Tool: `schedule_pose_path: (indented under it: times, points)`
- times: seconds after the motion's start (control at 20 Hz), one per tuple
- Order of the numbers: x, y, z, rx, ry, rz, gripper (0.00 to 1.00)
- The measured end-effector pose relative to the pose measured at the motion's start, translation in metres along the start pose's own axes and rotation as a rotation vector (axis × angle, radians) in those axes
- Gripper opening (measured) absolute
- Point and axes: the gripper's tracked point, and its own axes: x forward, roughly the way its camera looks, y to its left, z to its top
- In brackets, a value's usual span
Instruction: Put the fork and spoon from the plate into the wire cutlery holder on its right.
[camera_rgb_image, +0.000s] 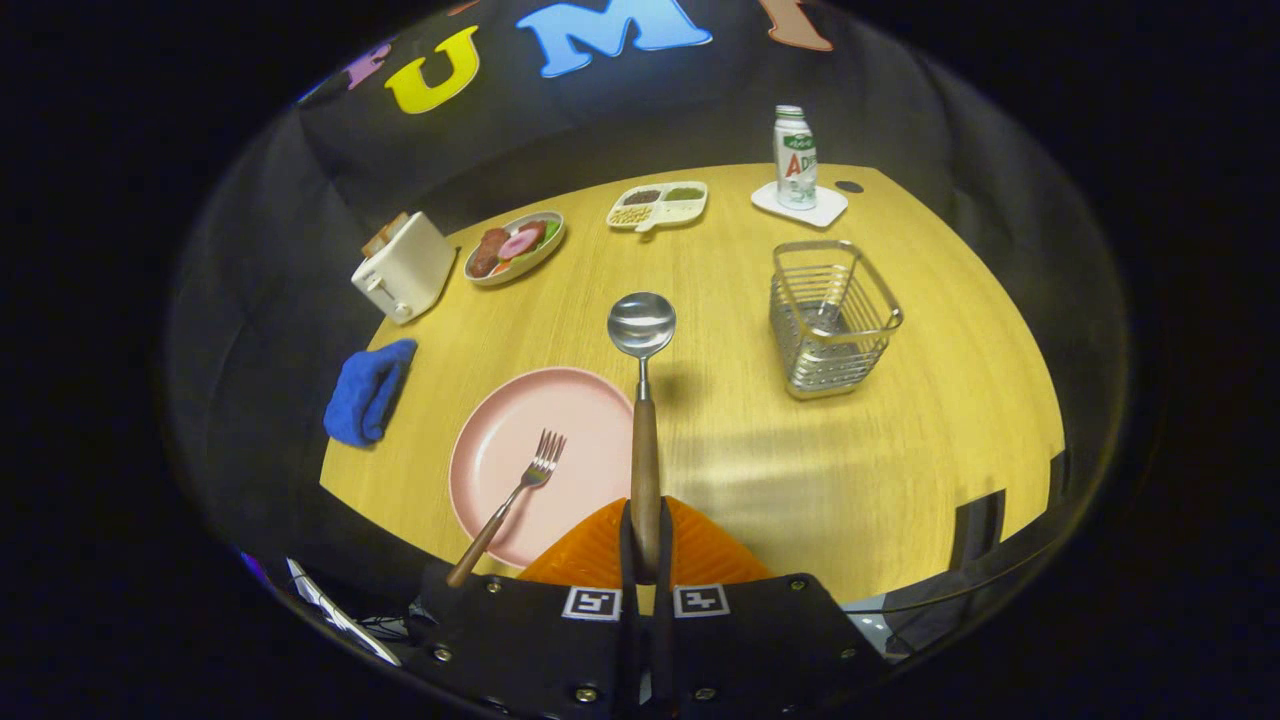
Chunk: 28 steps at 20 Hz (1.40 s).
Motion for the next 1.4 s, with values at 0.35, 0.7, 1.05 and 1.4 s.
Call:
schedule_pose_path:
  times: [0.35, 0.7, 1.05, 1.4]
  points:
    - [-0.011, -0.075, 0.023, 0.036, 0.022, -0.125, 0.05]
    - [-0.006, -0.089, 0.022, 0.058, 0.078, -0.136, 0.05]
    - [-0.012, -0.092, 0.056, 0.048, -0.004, -0.160, 0.14]
    - [-0.023, -0.094, 0.062, 0.049, -0.054, -0.181, 0.20]
